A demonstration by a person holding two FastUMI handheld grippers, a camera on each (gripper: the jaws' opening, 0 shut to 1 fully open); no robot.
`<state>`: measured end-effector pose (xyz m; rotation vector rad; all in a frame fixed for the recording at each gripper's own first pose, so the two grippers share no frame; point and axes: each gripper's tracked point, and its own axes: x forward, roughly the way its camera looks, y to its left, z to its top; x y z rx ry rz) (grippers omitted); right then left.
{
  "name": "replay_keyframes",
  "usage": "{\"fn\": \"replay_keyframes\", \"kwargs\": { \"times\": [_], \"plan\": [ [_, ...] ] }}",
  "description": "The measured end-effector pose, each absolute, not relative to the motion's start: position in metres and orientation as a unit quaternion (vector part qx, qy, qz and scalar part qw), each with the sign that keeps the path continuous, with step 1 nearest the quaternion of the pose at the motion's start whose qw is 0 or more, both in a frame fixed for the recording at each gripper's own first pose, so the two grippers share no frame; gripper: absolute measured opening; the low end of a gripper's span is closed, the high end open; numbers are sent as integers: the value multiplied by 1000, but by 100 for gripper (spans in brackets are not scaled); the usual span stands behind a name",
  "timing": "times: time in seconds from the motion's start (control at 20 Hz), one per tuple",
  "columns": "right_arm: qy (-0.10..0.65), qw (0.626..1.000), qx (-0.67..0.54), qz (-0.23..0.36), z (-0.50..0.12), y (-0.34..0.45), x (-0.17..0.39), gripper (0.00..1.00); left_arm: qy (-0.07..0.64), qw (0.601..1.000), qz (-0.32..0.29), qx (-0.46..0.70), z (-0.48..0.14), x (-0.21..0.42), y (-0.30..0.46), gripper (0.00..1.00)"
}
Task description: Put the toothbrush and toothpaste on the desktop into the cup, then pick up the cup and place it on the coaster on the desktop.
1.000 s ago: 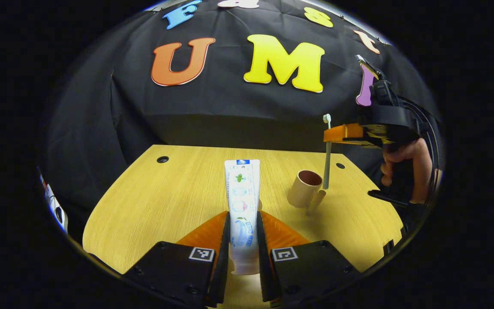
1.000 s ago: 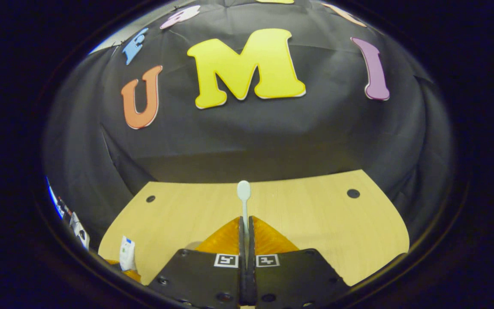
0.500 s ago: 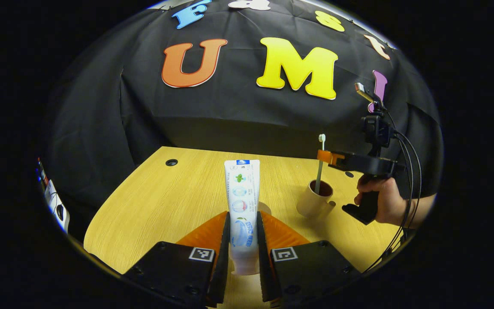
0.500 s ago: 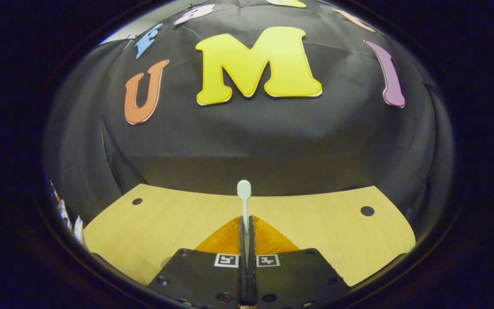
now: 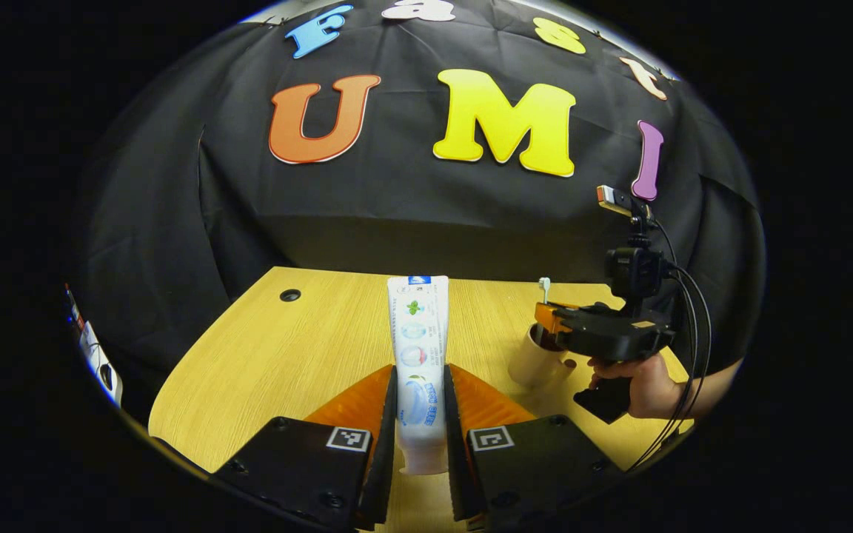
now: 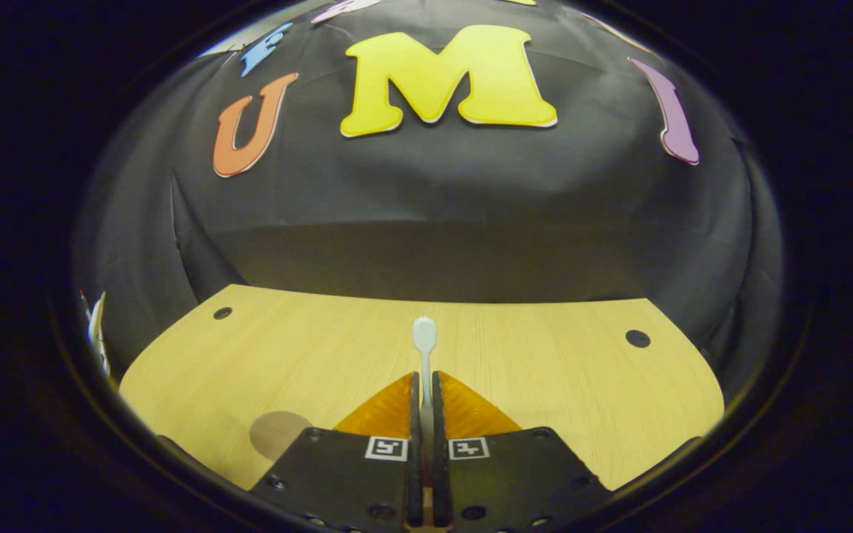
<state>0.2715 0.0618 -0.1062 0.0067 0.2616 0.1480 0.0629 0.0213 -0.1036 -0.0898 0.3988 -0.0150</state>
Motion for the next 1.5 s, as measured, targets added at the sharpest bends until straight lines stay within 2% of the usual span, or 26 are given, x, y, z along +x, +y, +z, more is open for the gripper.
{"fn": "replay_keyframes", "kwargs": {
  "times": [0.1,0.25,0.4,0.5,0.7,0.8,0.85,0.95,1.25,1.5],
  "plan": [
    [127,989,5,71,-100,58,267,8,186,982,-5,-41,-98,73,19,35],
    [118,991,9,67,-85,50,256,18,164,985,-3,-42,-93,93,11,35],
    [104,992,19,76,-60,45,242,19,124,991,-1,-45,-85,125,-5,34],
    [94,992,22,78,-46,34,231,24,100,994,1,-44,-83,148,-22,34],
    [89,994,10,67,-38,-9,214,26,61,995,-28,-70,-86,191,-80,35],
    [98,993,4,64,-41,-33,208,37,54,995,-42,-69,-94,205,-109,35],
    [99,993,2,61,-43,-46,206,51,47,995,-46,-70,-96,209,-120,35],
    [98,994,-2,54,-47,-65,206,60,36,996,-44,-67,-102,218,-137,35],
    [114,993,1,40,-68,-106,201,60,1,999,-44,-30,-119,238,-164,35],
    [121,992,1,39,-76,-116,199,64,7,999,-27,-14,-144,245,-164,37]
  ]
}}
